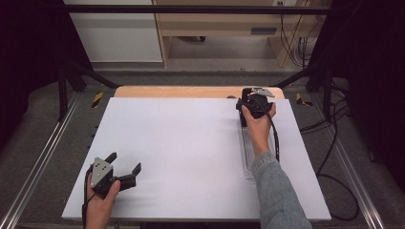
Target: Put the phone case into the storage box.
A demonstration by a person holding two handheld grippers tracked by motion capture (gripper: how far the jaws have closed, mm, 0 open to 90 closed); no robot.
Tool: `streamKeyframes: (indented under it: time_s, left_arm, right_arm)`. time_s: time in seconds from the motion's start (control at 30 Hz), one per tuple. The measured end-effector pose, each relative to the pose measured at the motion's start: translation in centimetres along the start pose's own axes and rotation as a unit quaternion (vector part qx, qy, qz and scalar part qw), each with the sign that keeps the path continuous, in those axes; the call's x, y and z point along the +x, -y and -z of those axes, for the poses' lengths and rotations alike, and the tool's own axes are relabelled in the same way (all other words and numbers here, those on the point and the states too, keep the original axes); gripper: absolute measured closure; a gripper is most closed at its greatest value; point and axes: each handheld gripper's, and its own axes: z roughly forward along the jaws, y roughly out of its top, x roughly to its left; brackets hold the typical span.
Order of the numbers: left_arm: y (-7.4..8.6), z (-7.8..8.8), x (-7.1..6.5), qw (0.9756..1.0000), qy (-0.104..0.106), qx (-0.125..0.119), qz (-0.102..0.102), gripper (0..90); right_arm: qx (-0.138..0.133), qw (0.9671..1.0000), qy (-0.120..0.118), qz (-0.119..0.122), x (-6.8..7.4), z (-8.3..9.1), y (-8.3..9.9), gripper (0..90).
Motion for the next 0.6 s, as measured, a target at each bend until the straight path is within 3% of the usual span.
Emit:
streamKeyframes:
  time_s: [0.6]
  left_arm:
    - [0.0,0.0,0.03,1.0,0.0,0.0,-0.001,2.7]
  right_arm:
    - [0.001,1.0,-0.002,-0.005,0.03,-0.15,0.12,12.6]
